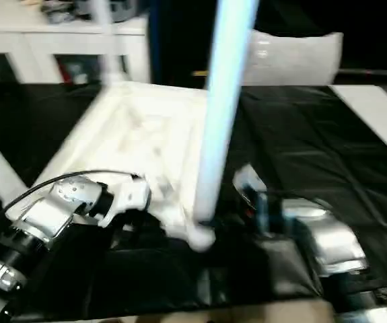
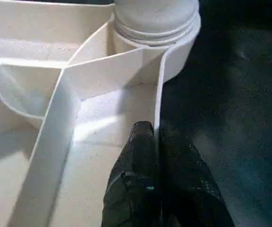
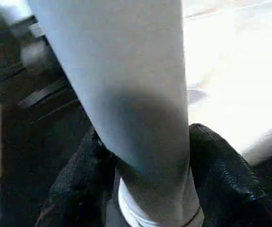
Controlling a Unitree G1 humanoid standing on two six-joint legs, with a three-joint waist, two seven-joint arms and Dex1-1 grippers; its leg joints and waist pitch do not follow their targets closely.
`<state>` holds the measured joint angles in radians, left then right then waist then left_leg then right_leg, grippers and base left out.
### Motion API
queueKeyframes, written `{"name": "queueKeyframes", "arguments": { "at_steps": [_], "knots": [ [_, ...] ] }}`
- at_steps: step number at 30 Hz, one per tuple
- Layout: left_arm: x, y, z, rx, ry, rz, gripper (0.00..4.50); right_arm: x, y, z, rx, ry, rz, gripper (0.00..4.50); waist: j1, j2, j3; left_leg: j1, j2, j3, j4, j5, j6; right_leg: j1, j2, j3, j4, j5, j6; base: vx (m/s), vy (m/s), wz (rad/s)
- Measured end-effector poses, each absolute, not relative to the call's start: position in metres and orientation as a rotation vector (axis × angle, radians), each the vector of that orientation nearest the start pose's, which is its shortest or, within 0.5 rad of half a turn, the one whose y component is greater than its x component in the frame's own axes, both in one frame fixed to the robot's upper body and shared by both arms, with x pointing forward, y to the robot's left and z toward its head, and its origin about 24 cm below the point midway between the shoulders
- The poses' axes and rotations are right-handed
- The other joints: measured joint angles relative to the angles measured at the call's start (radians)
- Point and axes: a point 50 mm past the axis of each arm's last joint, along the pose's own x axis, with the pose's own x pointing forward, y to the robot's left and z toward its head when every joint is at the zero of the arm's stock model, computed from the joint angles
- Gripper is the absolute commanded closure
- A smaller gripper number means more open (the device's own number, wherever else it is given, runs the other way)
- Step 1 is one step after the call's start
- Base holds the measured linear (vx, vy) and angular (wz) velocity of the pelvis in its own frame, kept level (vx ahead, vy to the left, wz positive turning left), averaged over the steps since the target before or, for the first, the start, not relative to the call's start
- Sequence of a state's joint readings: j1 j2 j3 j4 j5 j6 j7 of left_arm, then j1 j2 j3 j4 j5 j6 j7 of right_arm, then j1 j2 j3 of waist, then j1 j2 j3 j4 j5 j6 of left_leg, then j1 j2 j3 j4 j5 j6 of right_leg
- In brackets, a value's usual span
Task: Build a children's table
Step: Rotate leg to tighten
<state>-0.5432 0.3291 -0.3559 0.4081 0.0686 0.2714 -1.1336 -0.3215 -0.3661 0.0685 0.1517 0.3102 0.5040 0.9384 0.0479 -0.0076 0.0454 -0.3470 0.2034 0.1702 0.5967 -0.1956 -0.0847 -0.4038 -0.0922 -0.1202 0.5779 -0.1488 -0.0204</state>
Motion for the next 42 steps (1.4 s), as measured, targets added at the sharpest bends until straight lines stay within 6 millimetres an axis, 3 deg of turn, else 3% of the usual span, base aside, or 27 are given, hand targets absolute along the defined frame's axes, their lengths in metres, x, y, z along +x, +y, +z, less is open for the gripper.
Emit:
{"name": "queueKeyframes", "arguments": {
  "at_steps": [3, 6, 9, 10, 16, 19, 23, 27, 31, 34, 42],
  "knots": [
    [0.308, 0.083, 0.046, 0.376, 0.485, -1.211, 4.50, 0.300, -0.157, 0.060, 0.103, 0.372, 0.792, 2.48, -0.029, 0.000, 0.000, -0.001, 0.001, 0.000, 0.004, -0.001, 0.001, 0.000, 0.000, -0.003, -0.004, 0.000, 0.000, 0.000, 0.000, 0.00],
    [0.312, 0.063, 0.044, 0.349, 0.477, -1.106, 4.50, 0.312, -0.153, 0.059, 0.126, 0.365, 0.621, 2.49, -0.037, 0.002, -0.001, -0.002, 0.001, -0.001, 0.004, -0.001, 0.001, 0.000, 0.000, -0.004, -0.006, 0.000, 0.000, 0.000, 0.000, 0.00],
    [0.314, 0.056, 0.044, 0.351, 0.470, -1.059, 4.50, 0.316, -0.151, 0.058, 0.113, 0.346, 0.561, 2.49, -0.031, 0.005, -0.002, -0.002, 0.001, -0.002, 0.003, -0.001, 0.001, 0.000, 0.000, -0.006, -0.006, 0.000, 0.000, 0.000, 0.000, 0.00],
    [0.314, 0.055, 0.045, 0.353, 0.470, -1.053, 4.50, 0.316, -0.150, 0.058, 0.101, 0.335, 0.553, 1.95, -0.029, 0.006, -0.002, -0.003, 0.001, -0.002, 0.002, -0.001, 0.001, 0.000, 0.000, -0.006, -0.006, 0.000, 0.000, 0.000, 0.000, 0.00],
    [0.312, 0.055, 0.047, 0.369, 0.454, -1.073, 4.50, 0.312, -0.152, 0.057, 0.101, 0.307, 0.563, 1.42, -0.019, 0.007, -0.002, -0.004, 0.001, -0.002, -0.001, -0.003, 0.004, 0.000, 0.000, -0.005, -0.008, 0.000, 0.000, 0.000, 0.000, 0.00],
    [0.311, 0.060, 0.048, 0.379, 0.445, -1.101, 4.50, 0.308, -0.156, 0.058, 0.098, 0.299, 0.620, 1.32, -0.012, 0.007, -0.002, -0.003, 0.001, -0.002, -0.005, -0.003, 0.004, -0.001, 0.000, -0.005, -0.005, 0.001, -0.001, 0.000, 0.000, 0.00],
    [0.308, 0.072, 0.049, 0.414, 0.426, -1.188, 4.50, 0.297, -0.174, 0.064, 0.011, 0.313, 0.793, 0.91, 0.011, 0.007, -0.002, -0.003, 0.001, -0.002, -0.009, -0.002, 0.005, -0.003, 0.001, -0.004, -0.002, 0.001, -0.001, 0.000, 0.000, 0.00],
    [0.304, 0.083, 0.050, 0.468, 0.412, -1.273, 4.50, 0.292, -0.181, 0.071, -0.017, 0.306, 0.894, 0.52, 0.019, 0.007, -0.001, -0.003, 0.001, -0.001, -0.009, -0.002, 0.005, -0.003, 0.001, -0.003, -0.002, 0.000, -0.001, 0.000, 0.000, 0.00],
    [0.299, 0.098, 0.051, 0.526, 0.410, -1.391, 4.50, 0.286, -0.196, 0.078, -0.088, 0.342, 1.010, 0.18, 0.040, 0.006, -0.001, -0.003, 0.000, -0.001, -0.007, -0.003, 0.004, -0.002, 0.000, -0.001, -0.002, 0.000, -0.001, 0.000, 0.000, 0.00],
    [0.295, 0.102, 0.052, 0.560, 0.404, -1.466, 4.50, 0.280, -0.200, 0.079, -0.118, 0.375, 1.098, 0.18, 0.049, 0.007, 0.000, -0.001, 0.000, -0.001, -0.007, -0.002, 0.003, -0.002, 0.000, 0.000, -0.001, 0.001, -0.001, 0.000, 0.000, 0.00],
    [0.291, 0.110, 0.055, 0.627, 0.417, -1.641, 4.50, 0.263, -0.194, 0.080, -0.132, 0.431, 1.355, 1.01, 0.071, 0.007, 0.000, -0.002, 0.001, 0.000, -0.004, -0.002, 0.004, -0.001, 0.000, 0.000, 0.000, 0.000, -0.001, 0.000, 0.000, 0.00]
  ]
}}
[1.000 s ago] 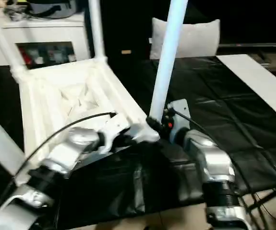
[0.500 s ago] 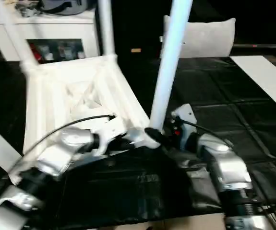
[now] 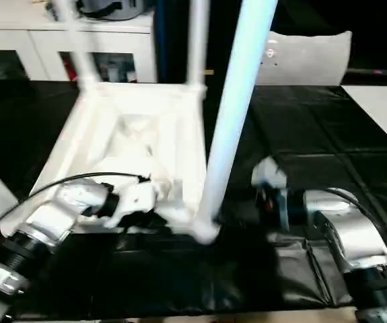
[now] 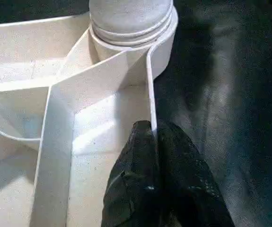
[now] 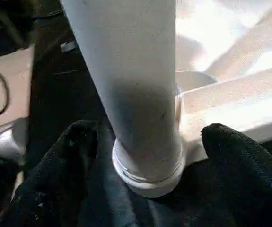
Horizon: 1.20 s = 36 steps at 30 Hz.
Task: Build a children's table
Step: Rotate leg to tighten
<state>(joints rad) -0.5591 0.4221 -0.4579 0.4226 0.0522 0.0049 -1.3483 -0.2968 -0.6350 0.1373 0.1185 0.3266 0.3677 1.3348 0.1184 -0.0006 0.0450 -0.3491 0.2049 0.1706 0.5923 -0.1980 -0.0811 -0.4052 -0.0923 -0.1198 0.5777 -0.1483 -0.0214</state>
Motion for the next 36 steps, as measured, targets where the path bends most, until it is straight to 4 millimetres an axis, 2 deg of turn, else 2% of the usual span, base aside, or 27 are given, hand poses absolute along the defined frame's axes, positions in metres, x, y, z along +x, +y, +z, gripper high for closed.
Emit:
{"name": "queueKeyframes", "arguments": {
  "at_steps": [2, 4, 7, 13, 20, 24, 27, 31, 34, 36],
  "knots": [
    [0.290, 0.110, 0.055, 0.631, 0.414, -1.663, 4.50, 0.262, -0.191, 0.079, -0.125, 0.429, 1.379, 1.11, 0.000, 0.000, 0.000, 0.000, 0.000, 0.000, 0.000, 0.000, 0.000, 0.001, 0.000, 0.000, 0.000, 0.000, 0.000, 0.000, 0.000, 0.00],
    [0.289, 0.108, 0.055, 0.632, 0.407, -1.679, 4.50, 0.261, -0.190, 0.078, -0.115, 0.432, 1.402, 1.43, 0.000, 0.000, 0.000, 0.000, 0.000, 0.000, 0.001, 0.000, 0.000, 0.001, 0.000, 0.001, 0.000, 0.000, 0.000, 0.000, 0.000, 0.00],
    [0.289, 0.105, 0.055, 0.632, 0.396, -1.697, 4.50, 0.261, -0.188, 0.078, -0.104, 0.432, 1.420, 1.57, 0.000, 0.000, 0.000, 0.000, 0.000, 0.000, 0.001, 0.000, 0.000, 0.001, 0.000, 0.000, 0.000, 0.000, 0.000, 0.000, 0.000, 0.00],
    [0.291, 0.103, 0.055, 0.643, 0.393, -1.706, 4.50, 0.261, -0.182, 0.075, -0.071, 0.431, 1.452, 2.25, 0.001, 0.000, 0.000, 0.000, 0.000, 0.000, 0.001, 0.000, 0.000, 0.001, 0.000, 0.000, 0.000, 0.000, 0.000, 0.000, 0.000, 0.00],
    [0.292, 0.103, 0.055, 0.601, 0.411, -1.690, 4.50, 0.260, -0.180, 0.074, -0.022, 0.444, 1.421, 2.46, 0.000, 0.000, 0.000, -0.001, 0.000, 0.001, 0.001, 0.000, 0.000, 0.001, 0.000, 0.000, 0.001, 0.000, 0.000, 0.000, 0.000, 0.00],
    [0.297, 0.106, 0.055, 0.540, 0.462, -1.582, 4.50, 0.264, -0.173, 0.071, 0.037, 0.417, 1.294, 2.46, -0.009, 0.000, 0.000, 0.001, 0.000, 0.001, 0.001, 0.001, -0.002, 0.003, 0.000, 0.000, 0.002, 0.000, 0.000, 0.000, 0.000, 0.00],
    [0.301, 0.105, 0.052, 0.506, 0.486, -1.461, 4.50, 0.272, -0.168, 0.068, 0.061, 0.395, 1.145, 2.46, -0.031, 0.000, 0.000, 0.001, 0.000, 0.001, 0.001, 0.003, -0.002, 0.003, 0.000, 0.000, 0.000, 0.000, 0.000, 0.000, 0.000, 0.00],
    [0.307, 0.085, 0.048, 0.405, 0.490, -1.270, 4.50, 0.292, -0.161, 0.065, 0.107, 0.379, 0.849, 2.48, -0.088, -0.001, 0.001, 0.000, 0.001, -0.002, 0.008, 0.004, -0.004, 0.003, 0.000, -0.006, -0.005, 0.000, 0.001, 0.000, 0.000, 0.00],
    [0.310, 0.067, 0.045, 0.322, 0.493, -1.155, 4.50, 0.303, -0.158, 0.066, 0.113, 0.370, 0.667, 2.48, -0.109, -0.001, 0.001, -0.002, 0.002, -0.004, 0.008, 0.003, -0.003, 0.003, 0.000, -0.011, -0.014, 0.000, 0.001, 0.000, 0.000, 0.00],
    [0.311, 0.061, 0.045, 0.308, 0.491, -1.105, 4.50, 0.306, -0.154, 0.066, 0.113, 0.363, 0.598, 2.49, -0.115, 0.002, 0.000, -0.002, 0.001, -0.004, 0.006, 0.003, -0.002, 0.003, 0.000, -0.011, -0.017, 0.000, 0.001, 0.000, 0.000, 0.00]
  ]
}}
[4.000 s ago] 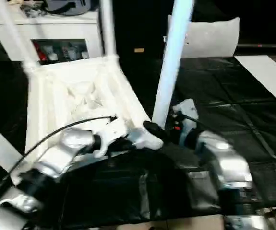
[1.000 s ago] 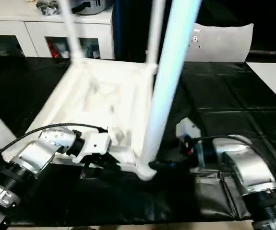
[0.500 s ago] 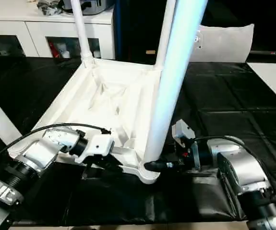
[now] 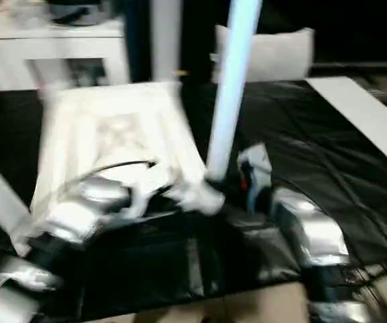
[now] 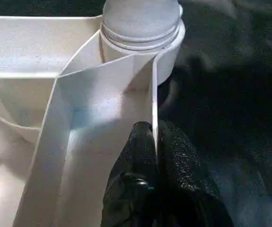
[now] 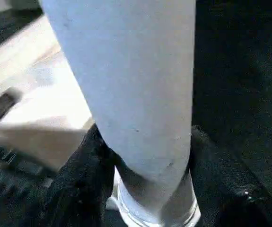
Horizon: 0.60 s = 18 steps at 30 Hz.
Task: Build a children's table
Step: Rotate leg to tighten
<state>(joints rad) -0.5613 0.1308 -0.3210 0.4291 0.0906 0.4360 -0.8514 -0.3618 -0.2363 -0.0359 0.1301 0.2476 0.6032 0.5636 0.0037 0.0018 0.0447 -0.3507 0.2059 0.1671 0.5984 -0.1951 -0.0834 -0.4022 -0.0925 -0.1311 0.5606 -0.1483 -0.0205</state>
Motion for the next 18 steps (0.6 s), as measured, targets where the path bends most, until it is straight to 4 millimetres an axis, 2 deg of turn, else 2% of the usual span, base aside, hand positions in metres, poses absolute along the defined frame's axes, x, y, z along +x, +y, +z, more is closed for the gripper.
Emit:
{"name": "queueKeyframes", "arguments": {
  "at_steps": [2, 4, 7, 9, 12, 13, 15, 18],
  "knots": [
    [0.312, 0.054, 0.045, 0.299, 0.487, -1.061, 4.50, 0.309, -0.151, 0.066, 0.106, 0.347, 0.544, 2.49, 0.000, 0.001, -0.001, 0.000, 0.000, 0.000, 0.000, -0.001, 0.001, 0.000, 0.000, 0.000, -0.001, 0.000, 0.000, 0.000, 0.000, 0.00],
    [0.312, 0.052, 0.045, 0.304, 0.482, -1.053, 4.50, 0.309, -0.152, 0.066, 0.102, 0.333, 0.536, 1.81, 0.001, 0.003, -0.001, 0.000, -0.001, 0.000, 0.000, -0.002, 0.003, 0.000, 0.000, 0.002, -0.002, 0.000, 0.000, 0.000, 0.000, 0.00],
    [0.312, 0.053, 0.047, 0.313, 0.471, -1.058, 4.50, 0.308, -0.152, 0.066, 0.133, 0.318, 0.548, 1.75, 0.003, 0.003, -0.001, 0.000, -0.002, 0.001, -0.002, -0.003, 0.005, 0.000, 0.000, 0.004, -0.002, 0.000, 0.000, 0.000, 0.000, 0.00],
    [0.312, 0.053, 0.047, 0.324, 0.462, -1.068, 4.50, 0.308, -0.154, 0.066, 0.145, 0.314, 0.557, 1.39, 0.004, 0.003, -0.001, -0.002, -0.002, 0.001, -0.004, -0.004, 0.005, -0.001, 0.000, 0.005, -0.001, 0.000, 0.000, 0.000, 0.000, 0.00],
    [0.312, 0.056, 0.048, 0.353, 0.443, -1.101, 4.50, 0.306, -0.158, 0.069, 0.140, 0.303, 0.601, 1.36, 0.009, 0.003, -0.001, -0.002, -0.002, 0.002, -0.007, -0.003, 0.005, -0.001, 0.000, 0.005, 0.000, 0.004, 0.000, 0.000, 0.000, 0.00],
    [0.311, 0.058, 0.049, 0.373, 0.431, -1.130, 4.50, 0.304, -0.162, 0.069, 0.119, 0.303, 0.645, 1.10, 0.016, 0.003, 0.000, -0.002, -0.002, 0.001, -0.008, -0.003, 0.005, -0.002, 0.000, 0.005, 0.000, 0.006, 0.001, 0.000, 0.000, 0.00],
    [0.311, 0.062, 0.049, 0.394, 0.420, -1.159, 4.50, 0.302, -0.167, 0.071, 0.098, 0.302, 0.698, 0.93, 0.027, 0.002, 0.000, -0.002, -0.001, 0.002, -0.010, -0.003, 0.005, -0.003, 0.001, 0.005, 0.001, 0.006, 0.000, 0.000, 0.000, 0.00],
    [0.309, 0.073, 0.050, 0.434, 0.399, -1.241, 4.50, 0.294, -0.175, 0.075, 0.048, 0.310, 0.830, 0.91, 0.048, 0.003, 0.000, -0.002, -0.001, 0.002, -0.013, -0.003, 0.006, -0.004, 0.001, 0.006, 0.002, 0.007, 0.000, 0.000, 0.000, 0.00]
  ]
}}
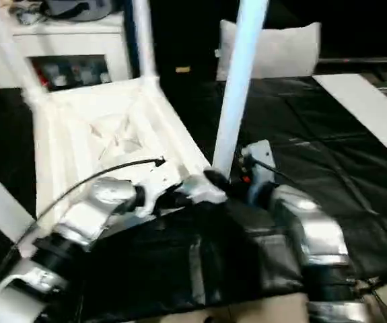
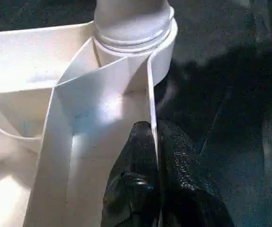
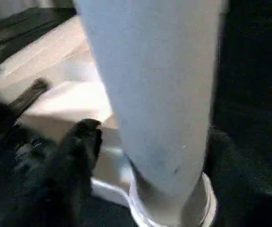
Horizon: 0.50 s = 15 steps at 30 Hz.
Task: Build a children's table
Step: Rotate leg to tighten
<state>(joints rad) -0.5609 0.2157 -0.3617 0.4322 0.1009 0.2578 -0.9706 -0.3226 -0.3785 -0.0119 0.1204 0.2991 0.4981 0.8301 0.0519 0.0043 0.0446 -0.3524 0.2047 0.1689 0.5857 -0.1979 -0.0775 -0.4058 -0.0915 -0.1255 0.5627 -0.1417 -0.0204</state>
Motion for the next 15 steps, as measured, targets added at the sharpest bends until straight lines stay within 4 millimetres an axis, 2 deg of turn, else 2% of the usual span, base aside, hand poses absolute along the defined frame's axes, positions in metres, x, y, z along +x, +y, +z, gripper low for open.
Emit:
{"name": "queueKeyframes", "arguments": {
  "at_steps": [2, 4, 6, 10, 15],
  "knots": [
    [0.307, 0.080, 0.051, 0.460, 0.393, -1.302, 4.50, 0.291, -0.181, 0.077, 0.019, 0.325, 0.894, 0.57, 0.014, 0.000, 0.000, 0.001, 0.000, 0.000, 0.000, 0.001, 0.002, 0.000, 0.000, 0.000, 0.000, 0.000, 0.000, 0.000, 0.000, 0.00],
    [0.305, 0.086, 0.053, 0.482, 0.389, -1.360, 4.50, 0.288, -0.187, 0.080, -0.010, 0.333, 0.941, 0.51, 0.032, 0.000, 0.000, 0.002, 0.000, 0.000, 0.001, 0.001, 0.003, -0.002, 0.000, 0.001, 0.001, 0.003, -0.005, 0.000, 0.000, 0.00],
    [0.303, 0.090, 0.053, 0.506, 0.386, -1.413, 4.50, 0.286, -0.190, 0.082, -0.040, 0.344, 0.990, 0.13, 0.043, 0.000, 0.000, 0.002, -0.001, 0.001, 0.001, 0.000, 0.003, -0.002, -0.001, 0.002, 0.001, 0.003, -0.005, 0.000, 0.000, 0.00],
    [0.296, 0.100, 0.053, 0.577, 0.386, -1.549, 4.50, 0.274, -0.197, 0.080, -0.136, 0.408, 1.149, 0.13, 0.060, -0.001, 0.000, 0.002, -0.001, 0.002, 0.002, -0.001, 0.002, -0.001, -0.001, 0.004, 0.002, 0.003, -0.005, 0.000, 0.000, 0.00],
    [0.291, 0.104, 0.054, 0.607, 0.388, -1.653, 4.50, 0.266, -0.191, 0.076, -0.114, 0.448, 1.281, 0.59, 0.067, -0.001, 0.000, 0.003, 0.000, 0.002, 0.007, -0.001, 0.000, -0.002, -0.002, 0.005, 0.009, -0.001, 0.001, 0.000, 0.000, 0.00]
  ]
}}
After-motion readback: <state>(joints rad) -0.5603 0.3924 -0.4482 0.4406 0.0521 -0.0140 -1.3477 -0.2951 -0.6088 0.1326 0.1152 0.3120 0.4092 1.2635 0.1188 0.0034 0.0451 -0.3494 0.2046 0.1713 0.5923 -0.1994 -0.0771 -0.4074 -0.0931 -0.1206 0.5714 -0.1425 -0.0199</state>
